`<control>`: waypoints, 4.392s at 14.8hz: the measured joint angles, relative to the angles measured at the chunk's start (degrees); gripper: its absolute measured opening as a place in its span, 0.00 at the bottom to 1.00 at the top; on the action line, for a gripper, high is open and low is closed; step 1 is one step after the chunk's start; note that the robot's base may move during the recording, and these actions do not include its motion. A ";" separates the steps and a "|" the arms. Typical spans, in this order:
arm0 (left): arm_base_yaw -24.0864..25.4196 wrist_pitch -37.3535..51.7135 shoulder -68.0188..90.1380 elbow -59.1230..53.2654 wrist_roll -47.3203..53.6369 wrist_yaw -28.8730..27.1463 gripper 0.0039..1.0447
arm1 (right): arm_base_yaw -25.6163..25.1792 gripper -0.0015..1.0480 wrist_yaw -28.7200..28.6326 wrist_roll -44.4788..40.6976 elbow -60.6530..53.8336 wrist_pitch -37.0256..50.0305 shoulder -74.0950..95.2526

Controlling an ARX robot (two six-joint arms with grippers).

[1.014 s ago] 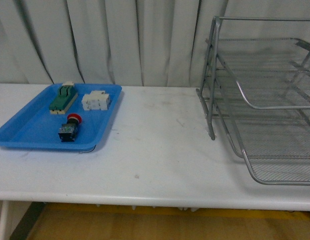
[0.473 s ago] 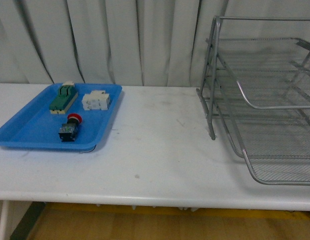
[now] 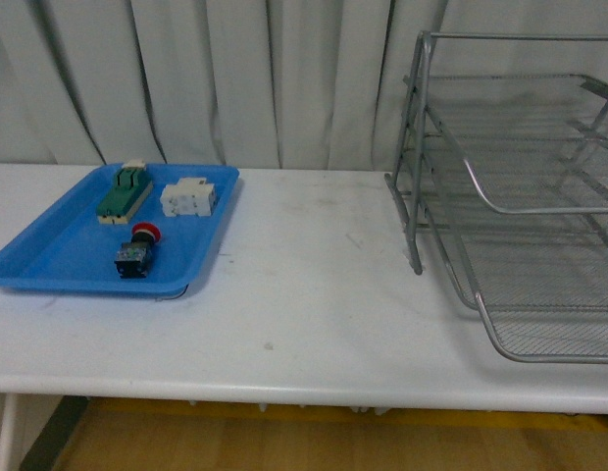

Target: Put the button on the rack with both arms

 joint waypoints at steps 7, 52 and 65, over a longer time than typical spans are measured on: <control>2.71 4.63 37.73 15.96 -17.18 -8.98 0.94 | 0.00 0.94 0.00 -0.07 0.00 0.00 0.00; -2.49 1.95 88.65 50.07 9.77 2.03 0.34 | 0.00 0.94 0.00 -0.07 0.00 0.00 0.00; -1.18 8.11 79.67 35.12 7.80 2.01 0.34 | 0.00 0.94 0.00 -0.07 0.00 -0.02 0.00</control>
